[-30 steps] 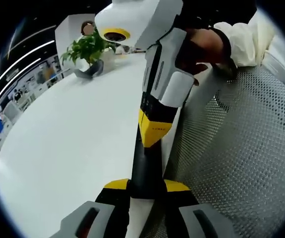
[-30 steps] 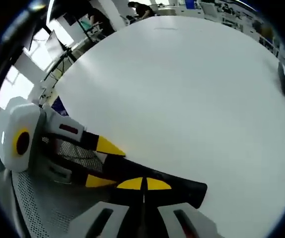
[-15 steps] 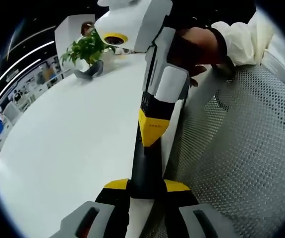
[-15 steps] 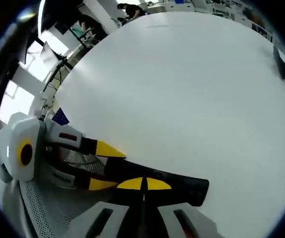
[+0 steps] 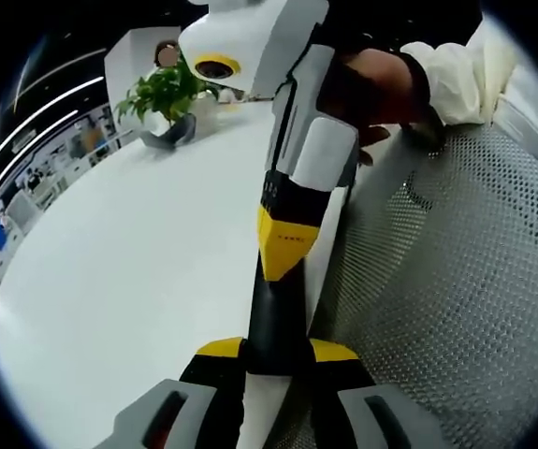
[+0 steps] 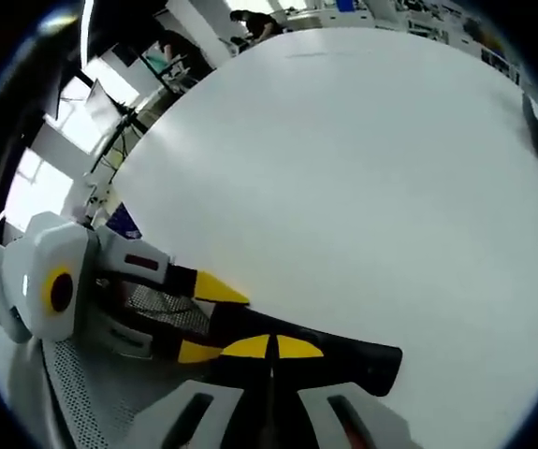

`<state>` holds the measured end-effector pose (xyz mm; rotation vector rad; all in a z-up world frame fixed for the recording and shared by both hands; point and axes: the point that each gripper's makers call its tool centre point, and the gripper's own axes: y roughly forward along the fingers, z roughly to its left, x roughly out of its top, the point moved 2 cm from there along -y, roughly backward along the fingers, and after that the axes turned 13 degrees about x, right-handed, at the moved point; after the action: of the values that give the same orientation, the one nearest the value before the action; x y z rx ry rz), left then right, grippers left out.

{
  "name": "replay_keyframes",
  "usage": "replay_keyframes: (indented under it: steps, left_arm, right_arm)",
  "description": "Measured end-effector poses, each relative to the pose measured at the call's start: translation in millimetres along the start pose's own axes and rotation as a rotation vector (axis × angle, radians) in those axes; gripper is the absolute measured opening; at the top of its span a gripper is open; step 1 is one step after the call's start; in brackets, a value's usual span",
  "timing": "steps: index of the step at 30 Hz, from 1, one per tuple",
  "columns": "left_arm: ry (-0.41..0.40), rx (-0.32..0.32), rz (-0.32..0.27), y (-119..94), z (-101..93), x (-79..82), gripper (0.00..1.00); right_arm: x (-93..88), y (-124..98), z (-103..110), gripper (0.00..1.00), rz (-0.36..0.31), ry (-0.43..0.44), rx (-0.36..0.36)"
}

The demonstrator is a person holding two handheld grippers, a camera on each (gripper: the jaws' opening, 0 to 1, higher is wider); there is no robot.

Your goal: Press the specified remote control buttons in sequence, fully releasing each button before pressing the next.

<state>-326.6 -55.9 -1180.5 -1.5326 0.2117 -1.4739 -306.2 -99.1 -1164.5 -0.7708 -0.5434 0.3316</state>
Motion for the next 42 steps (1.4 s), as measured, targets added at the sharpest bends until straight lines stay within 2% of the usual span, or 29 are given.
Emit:
replay_keyframes:
  steps: [3,11,29,42]
  left_arm:
    - [0.000,0.000,0.000,-0.1,0.1,0.0,0.24]
    - [0.002,0.000,0.000,0.0,0.3,0.0,0.24]
    - [0.008,0.000,0.002,0.8,0.3,0.1,0.25]
    - [0.031,-0.006,-0.006,3.2,-0.1,1.5,0.25]
  right_arm:
    - [-2.9,2.2,0.2,0.00,0.023,-0.012,-0.010]
    - [-1.7,3.8,1.0,0.00,0.023,-0.042,-0.014]
    - [-1.3,4.2,-2.0,0.00,-0.003,-0.007,-0.003]
    - [-1.1,3.1,-1.2,0.00,0.004,0.014,0.005]
